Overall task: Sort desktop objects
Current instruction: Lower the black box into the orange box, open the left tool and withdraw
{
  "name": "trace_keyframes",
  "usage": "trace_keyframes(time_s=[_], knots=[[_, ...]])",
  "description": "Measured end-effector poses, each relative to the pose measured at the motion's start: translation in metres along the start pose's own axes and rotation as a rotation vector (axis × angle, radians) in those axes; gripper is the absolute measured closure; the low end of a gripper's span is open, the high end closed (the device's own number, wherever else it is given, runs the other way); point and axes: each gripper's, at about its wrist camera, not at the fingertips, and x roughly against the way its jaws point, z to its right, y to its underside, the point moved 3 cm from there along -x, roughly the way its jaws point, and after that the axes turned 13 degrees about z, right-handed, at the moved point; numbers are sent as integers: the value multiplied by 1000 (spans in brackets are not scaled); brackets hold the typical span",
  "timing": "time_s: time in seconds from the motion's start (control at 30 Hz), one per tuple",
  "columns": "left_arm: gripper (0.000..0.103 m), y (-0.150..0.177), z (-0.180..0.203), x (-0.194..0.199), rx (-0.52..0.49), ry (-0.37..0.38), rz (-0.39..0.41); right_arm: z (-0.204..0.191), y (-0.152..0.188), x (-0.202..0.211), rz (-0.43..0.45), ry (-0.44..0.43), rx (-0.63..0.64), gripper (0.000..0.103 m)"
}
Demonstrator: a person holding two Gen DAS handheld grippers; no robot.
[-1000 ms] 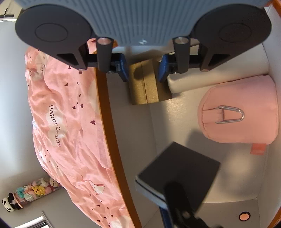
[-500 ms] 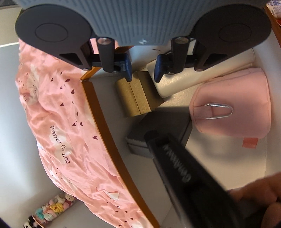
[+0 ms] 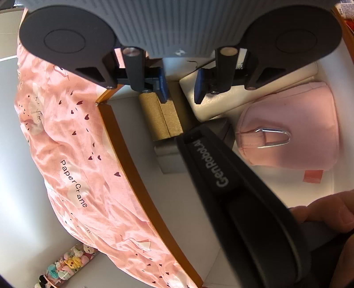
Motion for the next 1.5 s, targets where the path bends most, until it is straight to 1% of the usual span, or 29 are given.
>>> trace_keyframes(time_s=[0.07,0.2,0.37,0.6,0.77,0.9,0.97,1.1,1.13,1.2,1.3,1.37,1.43,1.5], knots=[[58,1,1,1,2,11,-5,-2,1,2,3,-2,8,77],[59,3,-2,0,17,35,-28,-4,1,4,5,-3,13,77],[60,0,-7,-5,65,38,-40,-6,2,2,-5,-3,23,77],[60,-2,-7,-5,42,35,-34,-9,-1,10,2,8,20,77],[54,-2,-4,1,6,-1,-12,-10,-3,22,26,16,-4,77],[52,-3,-5,13,2,-8,-3,-15,-7,38,48,57,-6,77],[52,-3,-4,23,-16,-21,13,-18,-8,49,59,79,-23,76],[52,-3,4,55,-87,-25,89,-21,-12,74,96,132,-107,74],[52,-4,7,65,-104,-17,111,-21,-13,80,107,143,-136,72],[52,-3,13,83,-137,-4,136,-24,-12,96,138,166,-217,72],[52,1,22,114,-167,40,163,-31,-9,122,191,195,-365,72],[52,8,29,133,-207,79,171,-40,-5,141,217,221,-447,72],[52,18,36,149,-262,99,175,-51,1,157,228,242,-514,72],[52,29,45,161,-320,123,173,-60,10,168,218,264,-595,72]])
